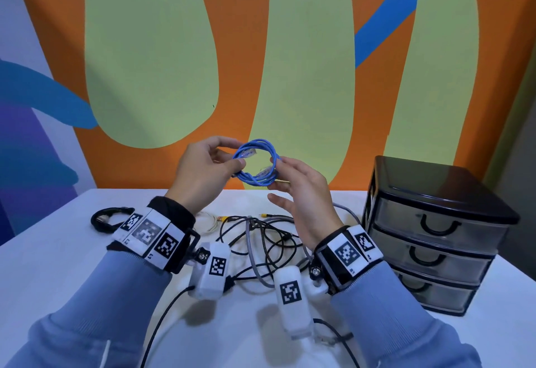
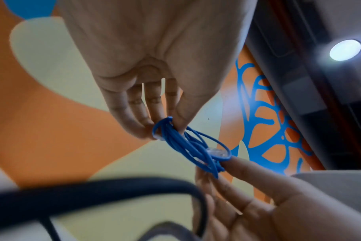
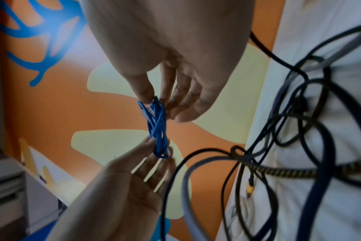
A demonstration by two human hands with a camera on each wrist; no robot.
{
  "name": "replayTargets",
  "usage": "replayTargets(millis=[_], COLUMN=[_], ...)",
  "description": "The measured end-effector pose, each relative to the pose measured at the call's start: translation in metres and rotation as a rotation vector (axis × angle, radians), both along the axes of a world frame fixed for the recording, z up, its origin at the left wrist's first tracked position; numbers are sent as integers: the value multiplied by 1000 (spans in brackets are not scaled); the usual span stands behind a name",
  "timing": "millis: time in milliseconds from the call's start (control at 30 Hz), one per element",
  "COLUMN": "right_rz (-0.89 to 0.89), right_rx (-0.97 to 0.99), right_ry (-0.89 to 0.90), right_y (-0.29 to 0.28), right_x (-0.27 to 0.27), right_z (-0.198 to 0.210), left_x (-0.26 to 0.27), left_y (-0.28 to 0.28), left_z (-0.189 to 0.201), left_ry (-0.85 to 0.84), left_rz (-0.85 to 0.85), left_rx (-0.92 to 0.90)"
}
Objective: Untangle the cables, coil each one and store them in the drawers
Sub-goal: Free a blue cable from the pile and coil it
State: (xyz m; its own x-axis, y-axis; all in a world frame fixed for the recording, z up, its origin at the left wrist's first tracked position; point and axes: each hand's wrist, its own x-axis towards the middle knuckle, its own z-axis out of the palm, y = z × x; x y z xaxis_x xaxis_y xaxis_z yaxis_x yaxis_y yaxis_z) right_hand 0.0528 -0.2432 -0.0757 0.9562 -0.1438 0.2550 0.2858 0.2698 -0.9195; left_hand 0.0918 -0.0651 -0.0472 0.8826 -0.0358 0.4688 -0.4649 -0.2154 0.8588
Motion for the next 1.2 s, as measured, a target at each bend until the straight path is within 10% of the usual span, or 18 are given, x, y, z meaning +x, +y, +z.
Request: replayTargets(millis=[200,867,1200], right_rz=[-19,129,276], right_rx=[-348,-11,-55], right_ry=[-41,-27,-59], right_y=[0,4,9], right_x=[2,-2,-8], right_z=[-1,-8,-4], left_x=[1,-19,-25], left_y=[23,11,10], left_z=[11,-14,-15], left_ry=[-83,18,-233], left_rz=[81,-62,317], left_rx=[113,78,326])
